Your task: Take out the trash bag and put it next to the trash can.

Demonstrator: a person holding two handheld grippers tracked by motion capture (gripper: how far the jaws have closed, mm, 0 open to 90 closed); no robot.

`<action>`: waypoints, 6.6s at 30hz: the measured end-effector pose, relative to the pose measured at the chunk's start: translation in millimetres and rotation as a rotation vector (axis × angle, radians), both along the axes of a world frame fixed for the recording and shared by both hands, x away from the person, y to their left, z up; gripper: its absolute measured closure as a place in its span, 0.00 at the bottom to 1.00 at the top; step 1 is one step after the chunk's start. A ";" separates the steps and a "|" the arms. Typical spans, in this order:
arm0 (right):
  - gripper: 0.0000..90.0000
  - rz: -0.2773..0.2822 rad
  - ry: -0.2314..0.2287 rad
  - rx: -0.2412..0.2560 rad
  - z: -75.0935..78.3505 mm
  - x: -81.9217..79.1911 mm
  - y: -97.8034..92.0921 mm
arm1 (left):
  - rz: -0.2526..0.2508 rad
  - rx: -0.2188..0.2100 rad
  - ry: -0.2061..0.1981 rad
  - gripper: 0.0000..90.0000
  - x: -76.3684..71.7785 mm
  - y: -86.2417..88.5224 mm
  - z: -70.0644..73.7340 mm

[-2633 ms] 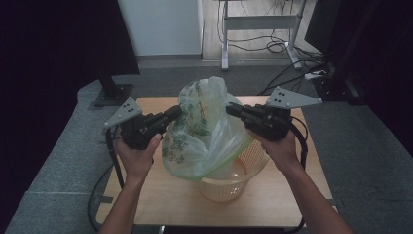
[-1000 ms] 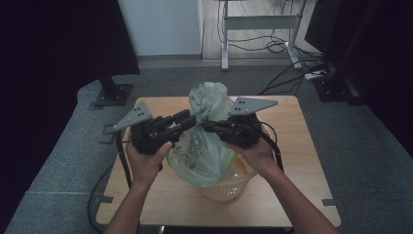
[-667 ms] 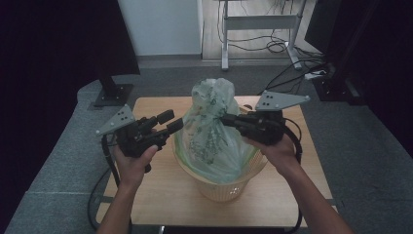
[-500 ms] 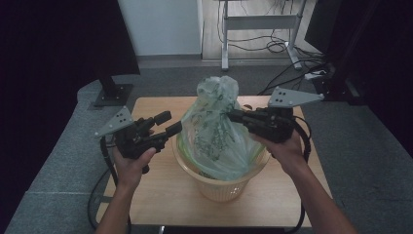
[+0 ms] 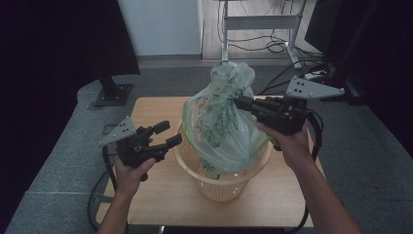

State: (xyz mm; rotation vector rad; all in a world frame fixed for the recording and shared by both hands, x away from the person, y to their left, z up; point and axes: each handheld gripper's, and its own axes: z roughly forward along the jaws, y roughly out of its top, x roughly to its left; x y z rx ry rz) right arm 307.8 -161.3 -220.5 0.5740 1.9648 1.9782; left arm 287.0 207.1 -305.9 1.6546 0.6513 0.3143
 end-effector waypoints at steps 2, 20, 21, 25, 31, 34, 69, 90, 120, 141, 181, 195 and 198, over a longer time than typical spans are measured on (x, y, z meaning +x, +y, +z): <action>0.99 -0.002 -0.003 0.005 1.7 -0.1 -0.1 | -0.012 0.006 0.004 0.38 -0.8 -3.2 -3.8; 0.99 -0.029 -0.027 0.042 5.6 -1.2 12.5 | -0.093 0.121 -0.024 0.26 -12.6 -61.7 -3.9; 0.99 -0.026 -0.027 0.046 5.6 -1.8 13.1 | -0.077 0.138 -0.028 0.27 -12.7 -64.6 -3.7; 0.99 -0.014 -0.028 0.048 5.7 -4.2 14.1 | -0.053 0.140 -0.039 0.57 -12.2 -68.1 -3.0; 0.99 0.012 -0.024 0.017 1.5 -6.6 10.5 | -0.079 0.119 -0.015 1.00 -9.1 -56.9 2.2; 0.99 0.027 -0.017 0.002 -3.2 -6.8 6.9 | -0.071 0.074 -0.008 1.00 -6.5 -48.1 5.4; 0.51 0.114 0.009 -0.395 -49.5 4.5 73.2 | -0.152 -0.078 0.035 1.00 6.1 -50.8 24.2; 0.97 0.087 -0.013 -0.401 -46.9 0.0 67.2 | -0.050 -0.028 -0.025 0.67 2.0 -35.9 23.8; 0.97 -0.096 -0.077 -0.218 -24.9 -25.4 -41.7 | 0.156 0.098 -0.034 0.47 -3.4 4.3 3.7; 0.97 -0.217 -0.093 -0.213 -9.4 -40.8 -105.4 | 0.186 0.094 -0.010 0.46 -0.6 14.7 -6.2; 0.97 -0.333 0.231 -0.289 -166.7 7.8 -149.2 | 0.212 0.081 0.021 0.46 0.5 25.1 -19.5; 0.97 -0.302 0.326 -0.351 -227.1 19.4 -124.7 | 0.209 0.079 0.035 0.46 1.5 24.0 -25.6; 0.97 -0.296 0.339 -0.363 -236.4 20.7 -120.3 | 0.208 0.078 0.035 0.45 1.4 23.6 -26.1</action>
